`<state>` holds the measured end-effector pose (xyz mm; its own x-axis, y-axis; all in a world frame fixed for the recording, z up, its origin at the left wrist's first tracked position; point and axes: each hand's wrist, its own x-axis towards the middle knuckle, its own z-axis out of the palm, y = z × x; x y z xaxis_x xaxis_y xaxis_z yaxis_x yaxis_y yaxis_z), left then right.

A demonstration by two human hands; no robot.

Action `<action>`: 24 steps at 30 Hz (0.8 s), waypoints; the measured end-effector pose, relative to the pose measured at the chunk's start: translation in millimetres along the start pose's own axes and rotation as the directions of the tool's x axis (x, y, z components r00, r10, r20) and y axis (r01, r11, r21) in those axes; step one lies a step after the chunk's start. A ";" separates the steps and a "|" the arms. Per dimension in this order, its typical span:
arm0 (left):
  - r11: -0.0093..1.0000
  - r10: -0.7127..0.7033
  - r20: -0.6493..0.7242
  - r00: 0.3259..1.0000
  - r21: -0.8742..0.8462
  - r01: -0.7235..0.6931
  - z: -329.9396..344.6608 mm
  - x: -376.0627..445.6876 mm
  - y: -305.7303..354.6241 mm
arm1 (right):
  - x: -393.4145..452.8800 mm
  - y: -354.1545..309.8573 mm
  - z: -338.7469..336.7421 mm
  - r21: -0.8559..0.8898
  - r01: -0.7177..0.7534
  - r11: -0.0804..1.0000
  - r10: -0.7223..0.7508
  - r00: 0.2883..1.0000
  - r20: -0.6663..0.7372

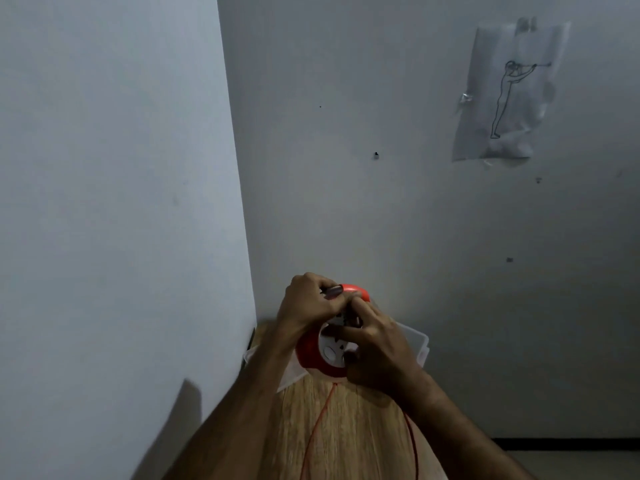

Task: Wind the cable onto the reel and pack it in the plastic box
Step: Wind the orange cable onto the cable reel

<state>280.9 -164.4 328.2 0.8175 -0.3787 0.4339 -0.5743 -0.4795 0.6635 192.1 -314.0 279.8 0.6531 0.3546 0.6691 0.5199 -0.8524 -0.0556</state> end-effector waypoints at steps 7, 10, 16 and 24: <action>0.999 -0.036 -0.035 0.999 -0.010 0.036 2.4 -1.7 -4.2 | -8.9 5.1 2.7 -0.046 0.021 0.999 -0.021 1.000 0.000; 0.998 -0.057 -0.035 0.998 -0.035 0.055 -2.5 -2.3 -6.4 | -17.1 11.1 1.4 0.035 0.016 0.999 -0.013 0.996 -0.085; 0.997 -0.053 -0.012 0.999 -0.050 0.052 -12.3 -5.6 -22.1 | -23.3 19.2 -5.5 0.374 -0.320 0.871 0.455 0.813 -0.363; 0.960 -0.144 -0.007 0.990 -0.242 0.138 -22.3 -15.7 -29.4 | -19.4 14.7 -14.7 0.725 -0.673 0.146 0.628 0.630 0.457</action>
<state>286.0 -126.6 315.5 0.8920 -0.3000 0.3382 -0.4283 -0.3214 0.8445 178.9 -339.1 276.9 0.9895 -0.1364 0.0477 0.0363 -0.0846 -0.9958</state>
